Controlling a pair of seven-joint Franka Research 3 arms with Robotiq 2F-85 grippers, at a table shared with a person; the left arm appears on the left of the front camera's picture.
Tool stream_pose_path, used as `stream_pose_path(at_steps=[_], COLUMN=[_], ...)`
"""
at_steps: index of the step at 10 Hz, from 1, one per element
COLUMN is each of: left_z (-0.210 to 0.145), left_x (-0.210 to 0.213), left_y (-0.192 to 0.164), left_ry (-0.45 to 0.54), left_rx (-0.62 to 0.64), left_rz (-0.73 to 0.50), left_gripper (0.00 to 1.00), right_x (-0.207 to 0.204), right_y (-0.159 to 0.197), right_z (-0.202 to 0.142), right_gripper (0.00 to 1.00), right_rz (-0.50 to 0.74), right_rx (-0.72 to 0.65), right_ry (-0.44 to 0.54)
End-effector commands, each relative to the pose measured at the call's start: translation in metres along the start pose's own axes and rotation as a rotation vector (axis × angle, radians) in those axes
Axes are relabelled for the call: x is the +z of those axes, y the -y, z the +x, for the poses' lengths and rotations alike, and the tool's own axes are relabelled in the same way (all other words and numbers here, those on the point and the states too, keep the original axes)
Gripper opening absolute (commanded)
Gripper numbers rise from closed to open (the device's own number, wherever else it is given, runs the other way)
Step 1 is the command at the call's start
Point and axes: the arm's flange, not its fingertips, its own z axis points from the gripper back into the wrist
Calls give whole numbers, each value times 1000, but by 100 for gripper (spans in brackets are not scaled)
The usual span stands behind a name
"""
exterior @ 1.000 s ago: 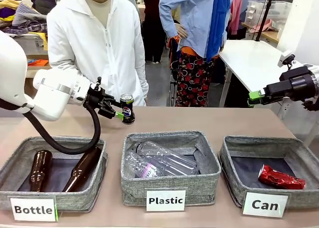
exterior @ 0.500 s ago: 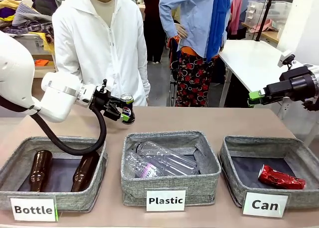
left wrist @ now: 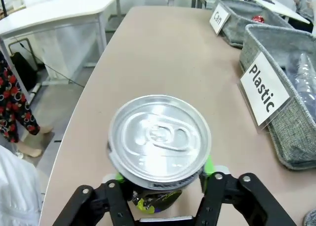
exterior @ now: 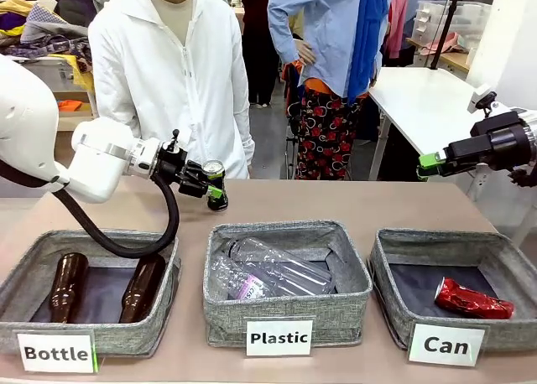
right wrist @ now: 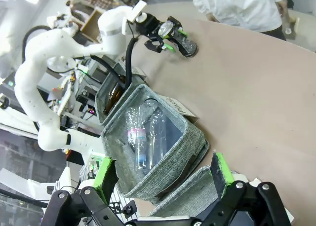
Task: Sort the can waste into the basket.
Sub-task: Pick up the can waste from the table and place it in the right Fabric basket.
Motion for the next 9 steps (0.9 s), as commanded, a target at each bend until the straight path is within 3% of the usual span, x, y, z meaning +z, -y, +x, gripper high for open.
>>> stream_pose_path(at_steps=[1, 2, 3, 5, 7, 9], left_z=[1, 1, 1, 8, 41, 68], left_x=[-3, -4, -4, 11, 74, 150], left_y=[-6, -7, -8, 2, 57, 140], left_ry=[33, 43, 47, 71, 64, 76], left_rx=[8, 9, 7, -18, -84, -95], left_rz=[-8, -8, -9, 8, 16, -73], left_gripper=[0, 14, 4, 0, 0, 0], right_x=[2, 2, 2, 2, 2, 2], right_y=[-3, -3, -3, -3, -3, -3], right_z=[1, 1, 1, 1, 1, 1], right_gripper=[100, 100, 100, 100, 100, 100], right_rz=[-2, -2, -2, -2, -2, -2], right_rx=[6, 6, 6, 6, 6, 6], right_ry=[-3, -3, -3, -3, -3, -3])
